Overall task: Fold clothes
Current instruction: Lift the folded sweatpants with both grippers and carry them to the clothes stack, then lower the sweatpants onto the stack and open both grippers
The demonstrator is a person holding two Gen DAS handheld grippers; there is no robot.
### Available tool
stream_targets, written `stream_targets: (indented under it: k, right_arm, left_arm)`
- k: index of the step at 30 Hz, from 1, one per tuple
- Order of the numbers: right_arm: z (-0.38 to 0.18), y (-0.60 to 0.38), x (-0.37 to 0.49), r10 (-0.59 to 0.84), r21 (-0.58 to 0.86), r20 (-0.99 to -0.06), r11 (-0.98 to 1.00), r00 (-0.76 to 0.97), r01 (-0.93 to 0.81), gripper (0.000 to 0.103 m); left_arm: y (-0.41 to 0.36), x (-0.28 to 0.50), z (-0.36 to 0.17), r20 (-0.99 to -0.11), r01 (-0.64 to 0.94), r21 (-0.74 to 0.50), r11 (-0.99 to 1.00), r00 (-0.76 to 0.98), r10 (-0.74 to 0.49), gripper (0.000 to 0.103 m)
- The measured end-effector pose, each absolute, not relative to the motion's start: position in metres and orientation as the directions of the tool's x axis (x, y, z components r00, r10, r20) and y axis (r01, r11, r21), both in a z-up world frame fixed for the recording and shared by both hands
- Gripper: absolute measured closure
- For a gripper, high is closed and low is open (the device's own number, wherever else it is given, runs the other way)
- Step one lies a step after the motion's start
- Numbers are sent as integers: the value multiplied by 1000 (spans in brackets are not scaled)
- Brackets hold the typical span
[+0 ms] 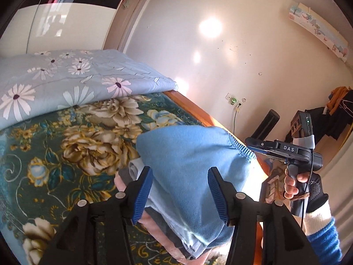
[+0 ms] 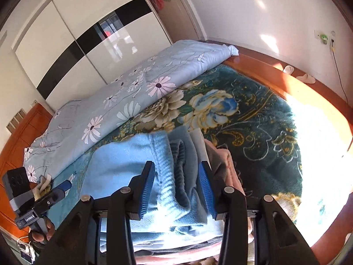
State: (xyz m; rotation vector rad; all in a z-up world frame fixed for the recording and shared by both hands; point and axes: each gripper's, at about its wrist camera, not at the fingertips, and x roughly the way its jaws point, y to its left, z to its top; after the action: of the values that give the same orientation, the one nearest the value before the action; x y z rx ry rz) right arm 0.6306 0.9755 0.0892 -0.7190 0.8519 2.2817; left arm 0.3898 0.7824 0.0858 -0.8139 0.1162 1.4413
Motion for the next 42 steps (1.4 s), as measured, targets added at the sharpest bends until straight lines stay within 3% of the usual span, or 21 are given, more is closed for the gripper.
stream_targets:
  k: [8, 13, 21, 25, 32, 39, 42]
  right_arm:
    - [82, 969, 567, 317, 278, -711, -693, -627, -665, 60]
    - [61, 977, 565, 304, 299, -730, -664, -613, -685, 60]
    - [94, 946, 581, 383, 256, -685, -670, -620, -697, 60]
    - [113, 921, 600, 441, 228, -646, -667, -623, -710, 60]
    - [87, 879, 622, 441, 227, -673, -641, -594, -733, 52]
    - [72, 841, 620, 440, 165, -696, -671, -567, -723, 32]
    - [67, 831, 619, 435, 163, -700, -674, -566, -721, 30]
  left_arm:
    - [836, 405, 64, -615, -889, -450, -90, 235, 752, 46]
    - [840, 410, 45, -649, -893, -441, -95, 244, 721, 46]
    - [816, 420, 73, -614, -891, -450, -68, 252, 748, 46]
    - [790, 434, 89, -604, -926, -373, -50, 202, 771, 34]
    - [750, 446, 79, -621, -956, -279, -89, 109, 776, 25]
    - [727, 445, 53, -658, -945, -292, -147, 88, 748, 19]
    - [718, 444, 45, -670, -945, -280, -170, 66, 740, 18]
